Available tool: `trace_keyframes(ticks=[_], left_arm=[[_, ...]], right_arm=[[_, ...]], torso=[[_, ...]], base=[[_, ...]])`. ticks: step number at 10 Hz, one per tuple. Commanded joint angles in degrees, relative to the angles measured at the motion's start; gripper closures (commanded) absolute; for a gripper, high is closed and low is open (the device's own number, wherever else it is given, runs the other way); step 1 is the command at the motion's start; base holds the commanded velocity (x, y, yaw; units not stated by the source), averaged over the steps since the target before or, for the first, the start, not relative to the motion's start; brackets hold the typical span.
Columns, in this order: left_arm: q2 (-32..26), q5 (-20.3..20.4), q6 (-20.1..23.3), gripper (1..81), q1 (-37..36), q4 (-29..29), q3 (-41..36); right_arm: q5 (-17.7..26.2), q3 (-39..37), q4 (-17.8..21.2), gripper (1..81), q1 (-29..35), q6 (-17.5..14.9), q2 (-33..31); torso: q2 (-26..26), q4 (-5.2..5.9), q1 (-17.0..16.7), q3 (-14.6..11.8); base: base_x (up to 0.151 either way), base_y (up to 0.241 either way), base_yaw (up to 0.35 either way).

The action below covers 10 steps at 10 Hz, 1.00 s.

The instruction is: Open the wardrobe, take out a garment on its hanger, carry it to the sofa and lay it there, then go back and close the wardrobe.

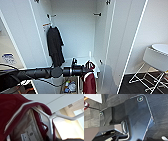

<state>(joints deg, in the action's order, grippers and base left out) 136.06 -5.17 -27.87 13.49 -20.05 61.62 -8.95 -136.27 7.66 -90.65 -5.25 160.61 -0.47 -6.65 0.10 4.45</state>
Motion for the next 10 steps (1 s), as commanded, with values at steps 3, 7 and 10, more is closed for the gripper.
trace_keyframes(ticks=[3,7,10], left_arm=[[-0.3,2.6,0.4,81.1,-9.8,1.1,-1.7],[-0.2,2.4,0.4,81.1,-9.8,1.1,-1.9],[0.0,2.2,0.4,81.1,-9.8,1.2,-2.1]], right_arm=[[3.3,2.6,-1.4,1.0,1.1,-0.3,-4.1],[3.3,6.2,-2.7,1.0,-0.3,-0.3,-8.0],[3.3,5.9,-2.6,1.0,-0.3,-0.3,-6.9]], torso=[[0.0,0.00,0.0,0.0],[0.0,0.00,0.0,0.0],[0.0,0.00,0.0,0.0]], base=[[0.000,0.000,-0.226],[0.000,0.000,-0.244],[0.000,0.000,-0.252]])
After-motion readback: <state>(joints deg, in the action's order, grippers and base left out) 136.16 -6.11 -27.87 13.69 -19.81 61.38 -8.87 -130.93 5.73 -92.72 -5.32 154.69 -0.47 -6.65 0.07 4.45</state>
